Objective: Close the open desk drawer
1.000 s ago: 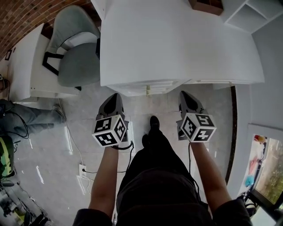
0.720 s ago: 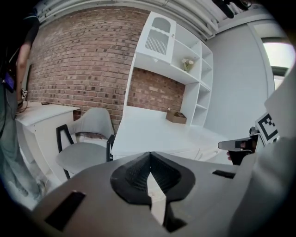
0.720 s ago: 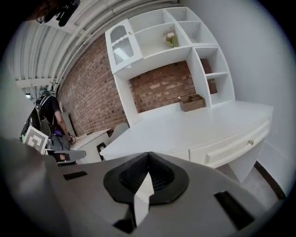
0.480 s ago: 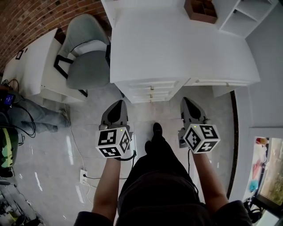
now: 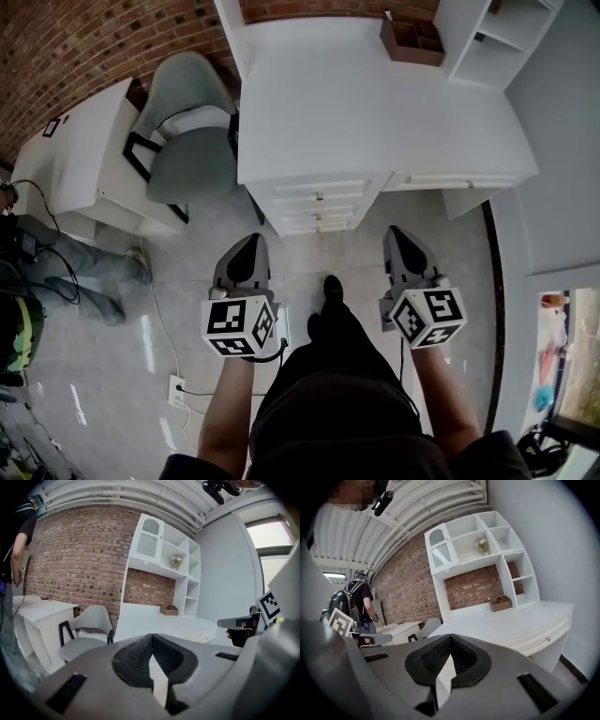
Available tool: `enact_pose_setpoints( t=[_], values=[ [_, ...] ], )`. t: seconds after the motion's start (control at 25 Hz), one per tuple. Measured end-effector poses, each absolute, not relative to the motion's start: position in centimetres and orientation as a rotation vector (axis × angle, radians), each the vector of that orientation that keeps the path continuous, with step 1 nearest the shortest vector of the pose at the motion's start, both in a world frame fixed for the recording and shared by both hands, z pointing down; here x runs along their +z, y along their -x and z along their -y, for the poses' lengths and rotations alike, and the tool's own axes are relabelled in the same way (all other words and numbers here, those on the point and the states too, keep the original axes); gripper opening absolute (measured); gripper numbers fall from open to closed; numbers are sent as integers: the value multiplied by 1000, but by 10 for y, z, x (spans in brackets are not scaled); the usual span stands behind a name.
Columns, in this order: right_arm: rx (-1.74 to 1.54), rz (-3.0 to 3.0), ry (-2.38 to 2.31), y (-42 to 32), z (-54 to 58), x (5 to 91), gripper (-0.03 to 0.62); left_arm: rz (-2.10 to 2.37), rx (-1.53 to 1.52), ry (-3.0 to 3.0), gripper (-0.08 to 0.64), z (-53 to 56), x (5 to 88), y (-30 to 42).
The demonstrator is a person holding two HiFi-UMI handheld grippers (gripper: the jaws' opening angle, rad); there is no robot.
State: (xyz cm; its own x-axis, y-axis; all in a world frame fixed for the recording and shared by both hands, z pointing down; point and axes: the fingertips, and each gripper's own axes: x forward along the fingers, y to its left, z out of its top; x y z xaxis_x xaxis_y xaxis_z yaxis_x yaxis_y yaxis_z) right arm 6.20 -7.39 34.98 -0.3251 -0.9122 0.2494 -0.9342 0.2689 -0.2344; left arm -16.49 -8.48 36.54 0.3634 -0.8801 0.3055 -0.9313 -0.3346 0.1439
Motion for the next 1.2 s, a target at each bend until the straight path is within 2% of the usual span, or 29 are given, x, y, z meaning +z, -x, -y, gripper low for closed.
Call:
enact_pose_setpoints(
  t=[1.2],
  values=[
    [294, 2482, -1830, -65, 18, 310, 5, 1647, 225, -2409, 9, 31, 334, 164]
  ],
)
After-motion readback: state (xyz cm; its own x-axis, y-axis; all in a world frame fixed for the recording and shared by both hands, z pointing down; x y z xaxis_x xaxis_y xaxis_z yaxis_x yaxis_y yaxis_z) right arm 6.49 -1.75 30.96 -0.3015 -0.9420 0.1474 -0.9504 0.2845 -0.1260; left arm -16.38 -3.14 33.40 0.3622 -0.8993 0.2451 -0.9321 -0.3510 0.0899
